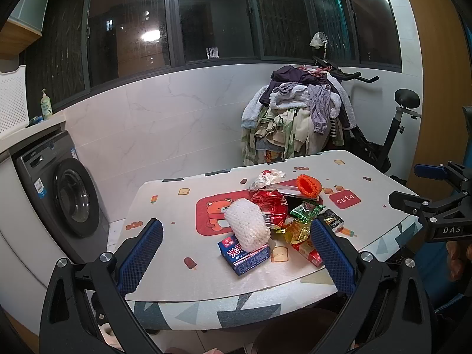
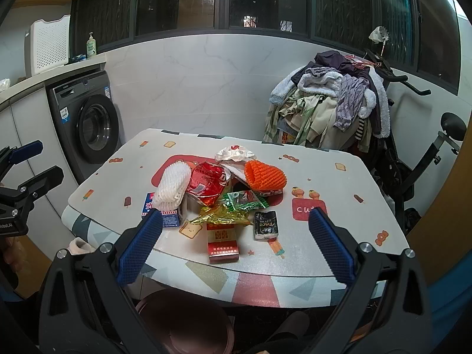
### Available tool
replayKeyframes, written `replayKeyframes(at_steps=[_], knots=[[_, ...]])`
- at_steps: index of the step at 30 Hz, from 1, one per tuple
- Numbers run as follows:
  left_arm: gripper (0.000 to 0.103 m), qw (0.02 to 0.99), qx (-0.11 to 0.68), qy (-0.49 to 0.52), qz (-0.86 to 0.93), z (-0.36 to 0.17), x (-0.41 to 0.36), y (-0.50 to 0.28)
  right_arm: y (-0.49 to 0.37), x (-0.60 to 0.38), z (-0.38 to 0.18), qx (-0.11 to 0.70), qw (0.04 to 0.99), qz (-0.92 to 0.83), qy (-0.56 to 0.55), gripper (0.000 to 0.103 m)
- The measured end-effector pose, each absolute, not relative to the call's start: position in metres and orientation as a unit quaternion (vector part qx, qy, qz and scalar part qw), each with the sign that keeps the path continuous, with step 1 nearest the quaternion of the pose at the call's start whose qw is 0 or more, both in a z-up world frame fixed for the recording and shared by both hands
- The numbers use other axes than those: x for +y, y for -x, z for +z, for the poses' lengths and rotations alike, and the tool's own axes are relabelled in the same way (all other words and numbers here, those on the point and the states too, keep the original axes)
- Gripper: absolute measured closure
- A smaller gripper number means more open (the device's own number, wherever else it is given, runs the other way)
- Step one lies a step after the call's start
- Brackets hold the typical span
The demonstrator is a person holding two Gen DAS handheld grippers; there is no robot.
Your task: Collect trash
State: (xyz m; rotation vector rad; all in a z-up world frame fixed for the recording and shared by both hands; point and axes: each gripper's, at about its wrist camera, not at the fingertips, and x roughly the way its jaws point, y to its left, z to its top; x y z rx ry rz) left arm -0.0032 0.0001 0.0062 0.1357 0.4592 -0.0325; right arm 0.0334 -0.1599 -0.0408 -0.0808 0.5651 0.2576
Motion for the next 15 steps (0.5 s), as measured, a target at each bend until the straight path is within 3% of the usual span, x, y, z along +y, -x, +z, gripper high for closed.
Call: replayKeyframes(at_steps=[15], knots=[[0.005, 0.971, 0.227, -0.067, -0.017, 0.0073, -0.0015, 0.0021, -0.0361, -0.1661, -0.0361, 0.28, 0.951, 0.126, 0.039, 0.006]])
